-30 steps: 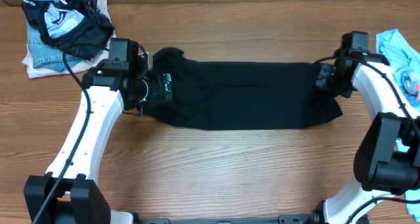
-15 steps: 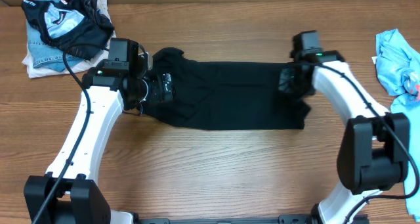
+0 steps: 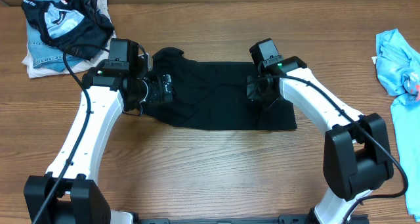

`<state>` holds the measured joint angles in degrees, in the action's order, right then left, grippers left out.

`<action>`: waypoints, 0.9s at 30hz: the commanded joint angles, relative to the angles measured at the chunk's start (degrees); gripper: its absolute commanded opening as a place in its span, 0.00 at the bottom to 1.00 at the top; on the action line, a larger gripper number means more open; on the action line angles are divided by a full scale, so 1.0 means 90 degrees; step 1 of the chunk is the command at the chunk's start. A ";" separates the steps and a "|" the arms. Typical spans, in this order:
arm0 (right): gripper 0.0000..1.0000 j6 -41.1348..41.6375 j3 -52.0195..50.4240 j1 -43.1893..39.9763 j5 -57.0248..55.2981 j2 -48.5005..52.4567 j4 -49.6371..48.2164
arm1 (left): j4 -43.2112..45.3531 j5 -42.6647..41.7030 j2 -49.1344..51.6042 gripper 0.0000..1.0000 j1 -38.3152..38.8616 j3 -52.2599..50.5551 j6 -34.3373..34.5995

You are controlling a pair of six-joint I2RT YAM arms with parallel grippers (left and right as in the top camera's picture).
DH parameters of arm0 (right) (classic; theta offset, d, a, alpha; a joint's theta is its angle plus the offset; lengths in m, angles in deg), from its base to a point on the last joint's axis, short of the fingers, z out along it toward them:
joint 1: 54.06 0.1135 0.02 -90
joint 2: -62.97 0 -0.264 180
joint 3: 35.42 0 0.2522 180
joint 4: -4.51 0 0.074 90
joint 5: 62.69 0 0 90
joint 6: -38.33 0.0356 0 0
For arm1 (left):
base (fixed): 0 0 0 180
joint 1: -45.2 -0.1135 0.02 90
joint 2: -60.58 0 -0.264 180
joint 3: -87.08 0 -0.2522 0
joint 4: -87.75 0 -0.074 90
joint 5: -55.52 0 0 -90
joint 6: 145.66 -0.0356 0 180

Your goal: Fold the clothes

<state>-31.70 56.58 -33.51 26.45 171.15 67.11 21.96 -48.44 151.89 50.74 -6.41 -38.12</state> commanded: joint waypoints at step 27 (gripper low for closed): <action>0.75 -0.0413 0.0996 -0.2125 0.1396 0.0714 0.0741 | -0.0095 -0.0053 0.0012 1.00 0.0019 0.0041 -0.0143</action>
<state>-34.02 66.48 -52.79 37.35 175.57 74.74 21.37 -48.44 151.89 50.74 -6.41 -38.12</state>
